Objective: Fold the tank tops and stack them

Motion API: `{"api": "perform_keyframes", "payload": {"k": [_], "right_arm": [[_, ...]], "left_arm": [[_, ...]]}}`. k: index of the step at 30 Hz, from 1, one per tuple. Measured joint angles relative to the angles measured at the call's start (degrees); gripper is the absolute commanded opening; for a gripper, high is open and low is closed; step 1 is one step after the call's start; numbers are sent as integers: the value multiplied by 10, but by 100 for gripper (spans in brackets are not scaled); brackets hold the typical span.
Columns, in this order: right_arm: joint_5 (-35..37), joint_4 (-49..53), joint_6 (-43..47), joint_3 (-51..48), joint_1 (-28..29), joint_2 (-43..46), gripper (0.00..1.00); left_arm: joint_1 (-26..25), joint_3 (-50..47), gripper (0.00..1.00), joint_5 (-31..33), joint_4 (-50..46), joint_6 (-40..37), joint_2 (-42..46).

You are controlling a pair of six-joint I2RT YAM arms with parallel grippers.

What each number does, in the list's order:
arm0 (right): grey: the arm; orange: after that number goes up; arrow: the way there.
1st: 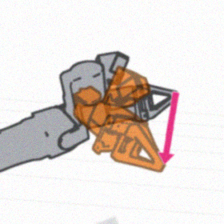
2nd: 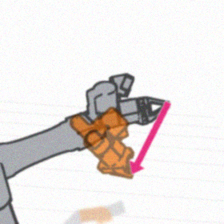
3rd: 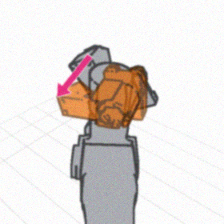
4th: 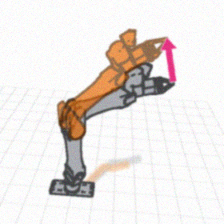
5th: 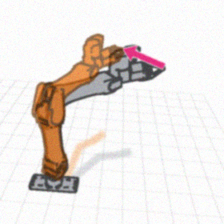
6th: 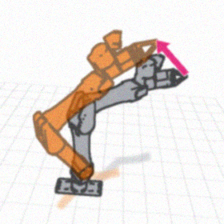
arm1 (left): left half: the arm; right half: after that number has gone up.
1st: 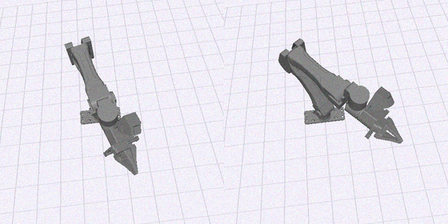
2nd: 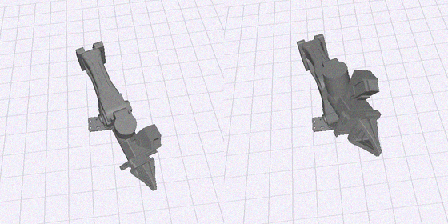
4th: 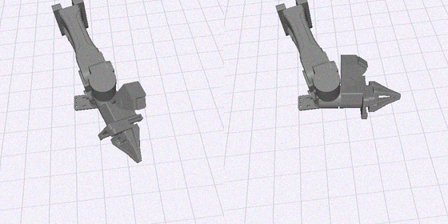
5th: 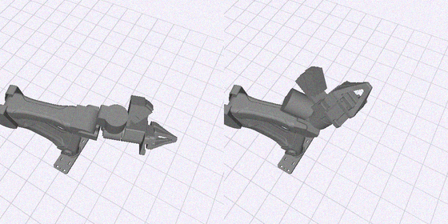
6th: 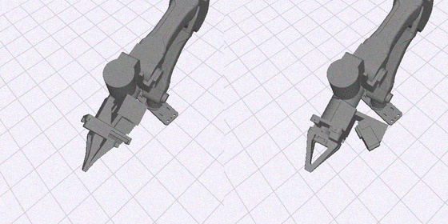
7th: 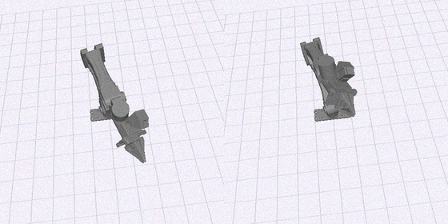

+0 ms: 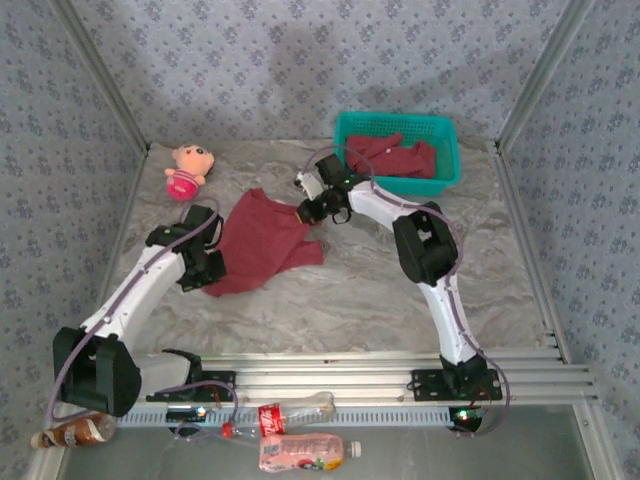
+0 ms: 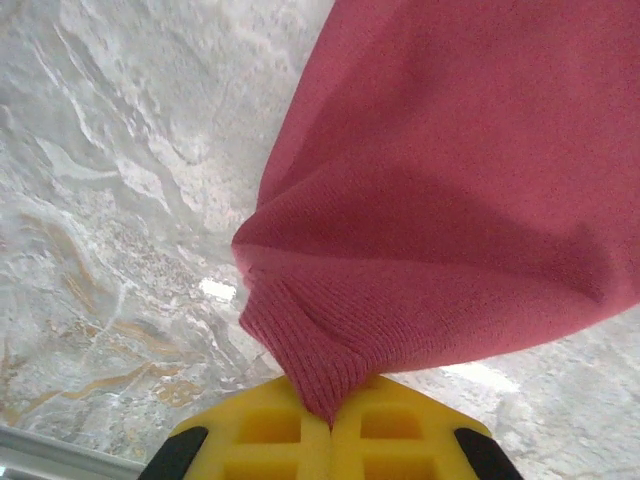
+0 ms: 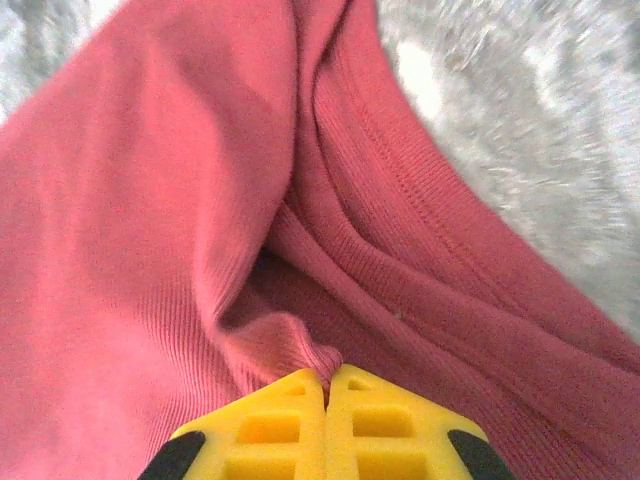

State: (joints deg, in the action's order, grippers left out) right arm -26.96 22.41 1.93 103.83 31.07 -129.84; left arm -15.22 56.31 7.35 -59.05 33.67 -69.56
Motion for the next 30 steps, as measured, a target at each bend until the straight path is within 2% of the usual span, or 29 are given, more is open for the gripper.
{"api": "perform_keyframes", "payload": {"k": [7,9,12,14,17,20,24,25,28,30], "right_arm": [[31,-21,-17,-139,-32,260,0],[38,-27,-29,-148,-38,331,0],[42,-44,-41,-120,-46,386,0],[42,-59,-40,-60,-49,374,0],[47,-107,-38,46,-54,310,0],[51,-123,-37,213,-61,192,0],[52,-113,-52,501,-80,-4,0],[51,-105,-57,545,-85,-33,0],[46,-59,-60,590,-99,-65,0],[38,-35,-52,531,-102,-31,0]], "left_arm": [[26,215,0,27,-42,-39,-3],[30,301,0,33,-48,-59,-12],[47,420,0,41,-48,-96,-38],[70,491,0,45,-40,-119,-71],[98,570,0,51,-6,-151,-129],[119,666,0,49,10,-174,-209],[134,836,0,42,11,-198,-329],[136,865,0,40,6,-202,-346],[131,909,0,31,-10,-217,-363],[122,856,0,29,-6,-224,-326]]}}
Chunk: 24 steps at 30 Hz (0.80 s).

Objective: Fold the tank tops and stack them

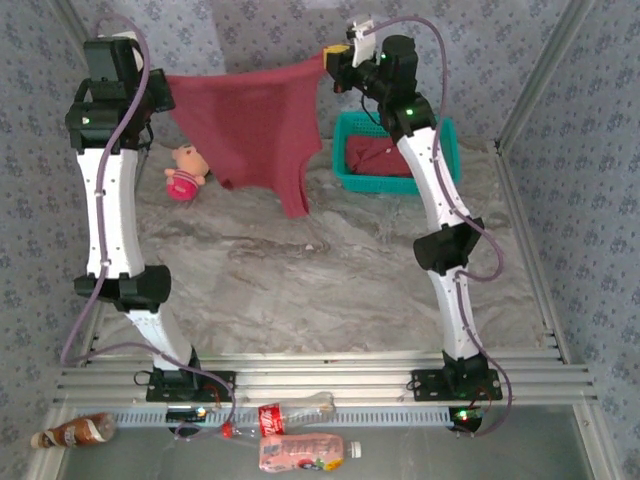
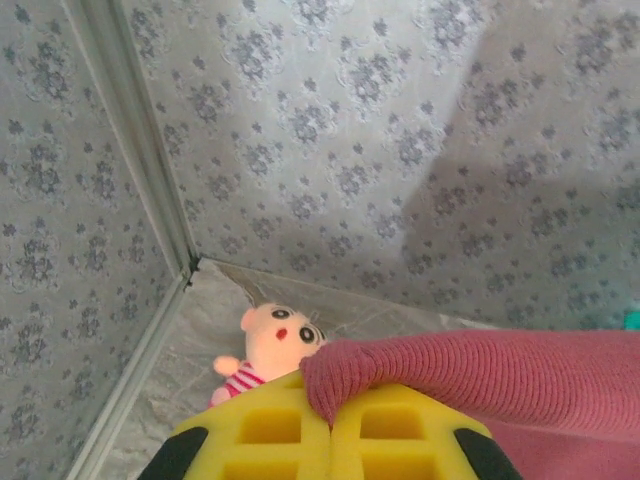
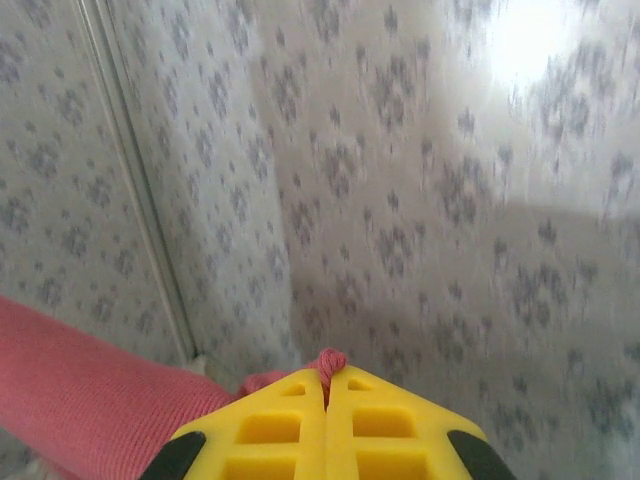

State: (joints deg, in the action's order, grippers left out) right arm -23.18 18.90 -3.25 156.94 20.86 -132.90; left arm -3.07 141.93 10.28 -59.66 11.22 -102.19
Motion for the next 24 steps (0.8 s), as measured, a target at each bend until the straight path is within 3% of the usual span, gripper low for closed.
{"api": "perform_keyframes", "payload": {"k": [6,12,15,18,24], "right_arm": [[-7,19,10,-442,11,271,0],[-11,31,-27,-785,12,475,0],[-2,45,-43,-923,15,488,0],[22,86,-49,-1012,13,445,0],[64,144,-64,-1047,-10,426,0]], "left_arm": [[-35,-426,0,-5,50,23,256],[-90,-810,0,-34,73,139,439],[-167,-972,0,-50,91,224,463],[-259,-1075,0,-64,106,309,457],[-372,-1103,0,-75,133,425,448]]}}
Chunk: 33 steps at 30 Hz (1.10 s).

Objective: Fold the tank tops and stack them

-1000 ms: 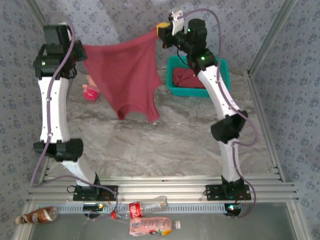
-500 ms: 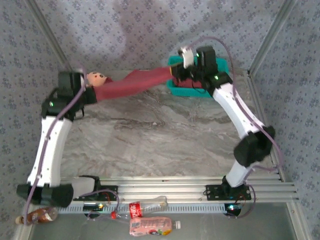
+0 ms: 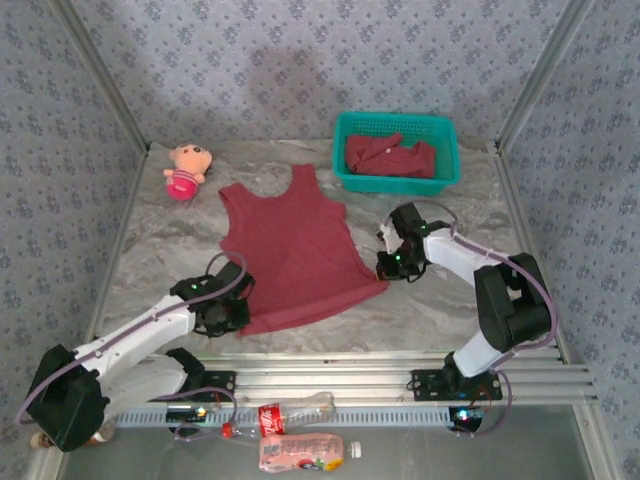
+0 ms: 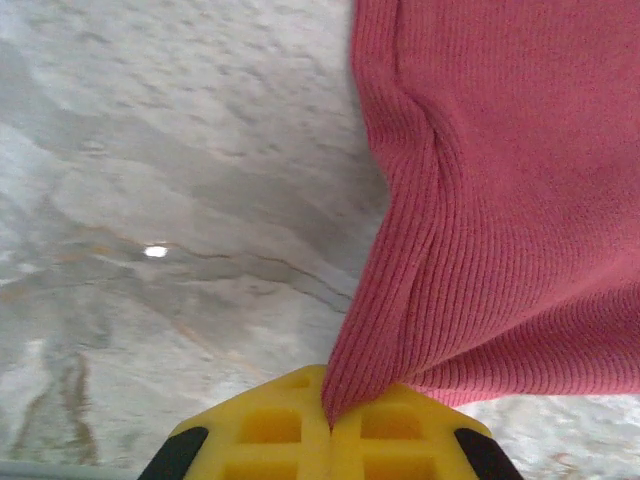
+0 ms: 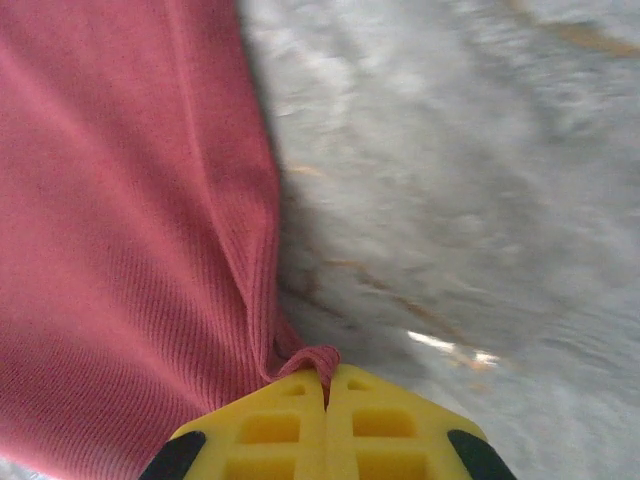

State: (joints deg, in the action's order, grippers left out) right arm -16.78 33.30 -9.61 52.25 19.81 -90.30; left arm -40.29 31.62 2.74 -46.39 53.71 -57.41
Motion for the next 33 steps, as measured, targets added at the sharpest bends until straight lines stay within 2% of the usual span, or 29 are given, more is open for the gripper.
{"api": "perform_keyframes", "payload": {"k": [2,4,5,6,7,9,12,15,18,21,24,27,29,33], "right_arm": [[19,10,-1,1,-11,3,0],[42,23,3,2,-22,10,4],[50,27,6,3,-25,13,13],[63,34,9,7,-31,17,32],[74,40,14,11,-37,22,42],[99,51,20,17,-48,35,45],[133,74,27,28,-63,80,47],[138,86,12,55,-54,128,51],[104,42,-40,53,3,156,54],[64,-27,-101,10,70,144,55],[44,-66,-125,-12,103,85,57],[39,-91,-129,-15,106,16,57],[41,-99,-127,-15,102,-16,57],[45,-95,-97,15,71,-57,56]], "left_arm": [[-35,2,4,-6,10,29,-13],[-79,9,13,-13,24,54,-41],[-95,14,23,-18,30,61,-53],[-112,23,40,-25,36,66,-68],[-124,35,52,-33,38,70,-83],[-128,70,60,-45,28,59,-102],[-89,145,63,-68,3,2,-112],[2,236,62,-90,-4,-90,-146],[101,320,61,-104,26,-186,-245],[158,398,57,-109,63,-261,-382],[183,454,55,-111,93,-319,-496],[199,454,53,-111,101,-352,-540],[205,429,53,-111,110,-361,-538],[197,335,53,-115,147,-347,-473]]}}
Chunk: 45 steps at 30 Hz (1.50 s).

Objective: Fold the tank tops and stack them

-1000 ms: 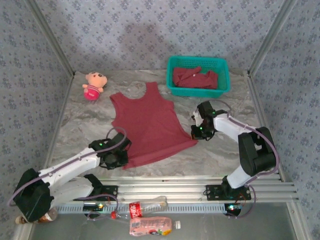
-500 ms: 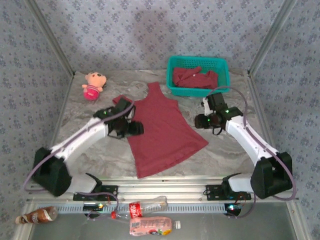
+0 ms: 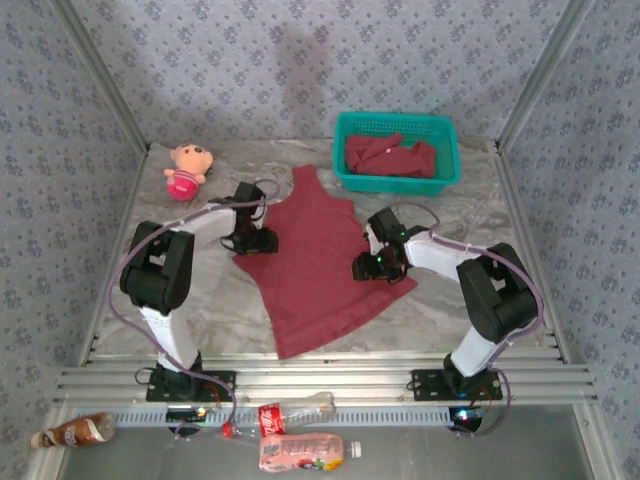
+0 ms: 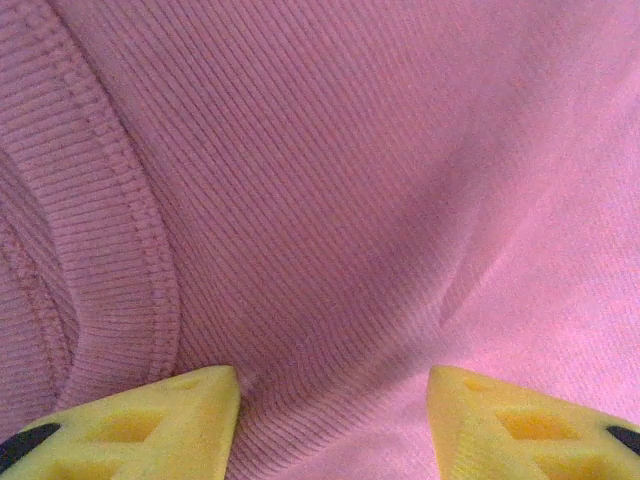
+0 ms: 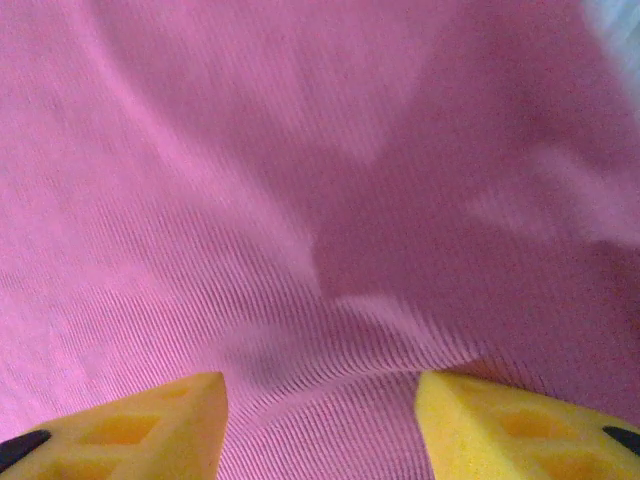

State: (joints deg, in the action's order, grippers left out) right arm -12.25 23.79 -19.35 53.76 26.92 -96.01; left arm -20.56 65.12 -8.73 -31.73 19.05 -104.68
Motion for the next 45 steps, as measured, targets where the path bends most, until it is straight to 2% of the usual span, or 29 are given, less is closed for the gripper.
{"api": "perform_keyframes", "payload": {"k": [4,8,11,13,17,21,24,29,32,35,39,41,45], "right_arm": [[24,22,58,87,-50,-71,56],[41,45,117,210,-74,-160,56],[39,55,148,289,-74,-215,56],[36,63,163,327,-73,-240,56],[34,71,202,342,-79,-243,61],[28,73,241,270,-88,-153,63],[16,79,293,160,-79,5,63],[-12,108,388,-28,7,292,63],[-10,135,428,-118,52,376,63],[-3,151,456,-175,99,381,61],[9,145,486,-198,122,326,58],[18,127,495,-200,131,294,53],[36,88,509,-205,144,241,44]], "left_arm": [[-59,-106,55,0,7,69,89],[-155,-160,57,8,20,172,137],[-206,-168,58,18,25,235,146],[-214,-166,59,23,26,253,144],[-194,-143,64,35,-6,263,141],[-162,-104,65,59,-91,263,158],[-149,-97,65,65,-143,272,214],[-237,-131,64,43,-145,347,252],[-266,-186,62,32,-134,393,241],[-265,-198,59,32,-122,415,210],[-265,-198,53,27,-75,429,181],[-264,-199,48,28,-75,433,179],[-259,-199,44,29,-78,434,177]]}}
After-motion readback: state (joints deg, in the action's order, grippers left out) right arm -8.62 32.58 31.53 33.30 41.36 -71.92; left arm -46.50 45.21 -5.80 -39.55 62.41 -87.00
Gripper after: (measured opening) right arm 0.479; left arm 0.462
